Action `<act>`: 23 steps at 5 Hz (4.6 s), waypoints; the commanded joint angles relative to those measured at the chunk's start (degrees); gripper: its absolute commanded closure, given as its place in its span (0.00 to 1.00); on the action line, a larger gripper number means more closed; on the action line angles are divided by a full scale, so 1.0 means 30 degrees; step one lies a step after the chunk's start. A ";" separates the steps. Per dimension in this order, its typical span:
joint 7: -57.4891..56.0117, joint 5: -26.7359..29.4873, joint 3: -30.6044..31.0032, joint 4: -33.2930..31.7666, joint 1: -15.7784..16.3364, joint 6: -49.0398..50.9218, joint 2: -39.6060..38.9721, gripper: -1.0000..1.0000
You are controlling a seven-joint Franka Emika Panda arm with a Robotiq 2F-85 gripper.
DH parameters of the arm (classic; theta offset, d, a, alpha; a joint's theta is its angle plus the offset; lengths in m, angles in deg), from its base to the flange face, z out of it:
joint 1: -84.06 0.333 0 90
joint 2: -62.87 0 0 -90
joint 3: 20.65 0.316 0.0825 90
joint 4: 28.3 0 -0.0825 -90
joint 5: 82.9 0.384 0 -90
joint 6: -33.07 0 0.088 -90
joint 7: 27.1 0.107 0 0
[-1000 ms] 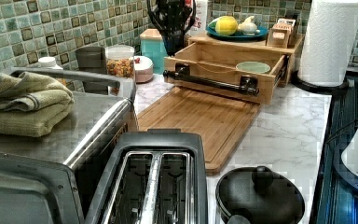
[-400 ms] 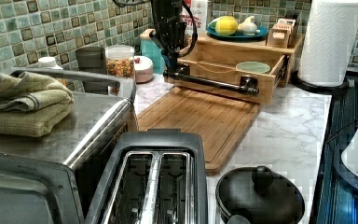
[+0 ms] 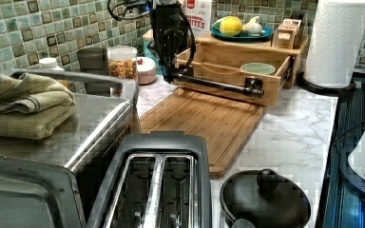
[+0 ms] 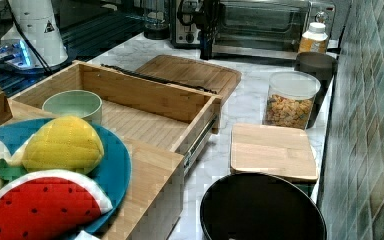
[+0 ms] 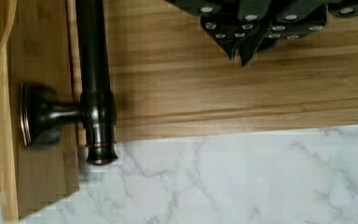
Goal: Close the drawer.
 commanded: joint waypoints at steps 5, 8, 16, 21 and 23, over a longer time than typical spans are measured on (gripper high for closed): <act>-0.1894 -0.3113 -0.0435 -0.1691 -0.1087 -0.0803 -0.1129 1.00; -0.4739 -0.2596 -0.1539 -0.1523 -0.2683 -0.1883 -0.1252 1.00; -1.5158 0.0579 -0.7751 0.4740 -0.7208 -0.2600 -0.3824 1.00; -1.5029 0.0666 -0.7501 0.2278 -0.7449 -0.4512 -0.1949 1.00; -1.5027 0.0670 -0.7507 0.2281 -0.7442 -0.4517 -0.1949 1.00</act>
